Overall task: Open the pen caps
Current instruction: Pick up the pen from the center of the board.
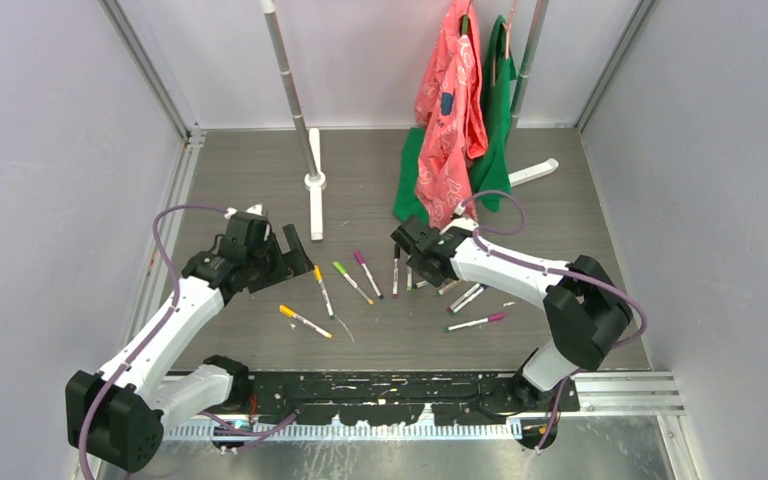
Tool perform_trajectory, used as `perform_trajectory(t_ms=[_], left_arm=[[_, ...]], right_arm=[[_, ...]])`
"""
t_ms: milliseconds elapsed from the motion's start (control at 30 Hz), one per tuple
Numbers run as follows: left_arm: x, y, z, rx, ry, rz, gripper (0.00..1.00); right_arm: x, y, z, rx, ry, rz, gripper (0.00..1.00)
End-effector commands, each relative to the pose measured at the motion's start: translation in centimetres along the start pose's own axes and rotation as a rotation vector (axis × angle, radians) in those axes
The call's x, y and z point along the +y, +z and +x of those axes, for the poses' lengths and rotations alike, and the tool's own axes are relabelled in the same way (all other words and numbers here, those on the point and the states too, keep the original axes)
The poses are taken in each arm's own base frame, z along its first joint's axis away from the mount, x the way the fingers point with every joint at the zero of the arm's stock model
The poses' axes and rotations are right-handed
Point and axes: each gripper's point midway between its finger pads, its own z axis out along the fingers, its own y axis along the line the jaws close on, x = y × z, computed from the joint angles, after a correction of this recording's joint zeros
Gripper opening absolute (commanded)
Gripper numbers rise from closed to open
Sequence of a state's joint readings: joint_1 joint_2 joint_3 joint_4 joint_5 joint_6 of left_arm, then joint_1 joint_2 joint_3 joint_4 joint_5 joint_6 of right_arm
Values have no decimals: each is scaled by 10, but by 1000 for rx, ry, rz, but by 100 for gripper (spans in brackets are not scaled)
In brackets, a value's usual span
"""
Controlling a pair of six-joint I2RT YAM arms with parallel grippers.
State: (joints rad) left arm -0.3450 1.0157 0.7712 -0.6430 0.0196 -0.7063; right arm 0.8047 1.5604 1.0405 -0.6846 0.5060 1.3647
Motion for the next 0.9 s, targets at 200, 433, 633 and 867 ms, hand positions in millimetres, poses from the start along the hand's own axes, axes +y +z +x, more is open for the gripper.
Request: perform_trajectory(t_ms=[200, 433, 633, 867], left_arm=[[-12, -17, -14, -33, 53, 44, 100], [-13, -15, -13, -27, 60, 44, 100], [-12, -12, -14, -25, 63, 41, 100], [-12, -9, -13, -17, 62, 35, 100]], right_arm=[[-12, 24, 3, 8, 135, 63, 44], [-20, 40, 7, 23, 146, 108, 44], [-34, 47, 4, 24, 152, 146, 44], [-47, 57, 16, 69, 156, 182, 41]])
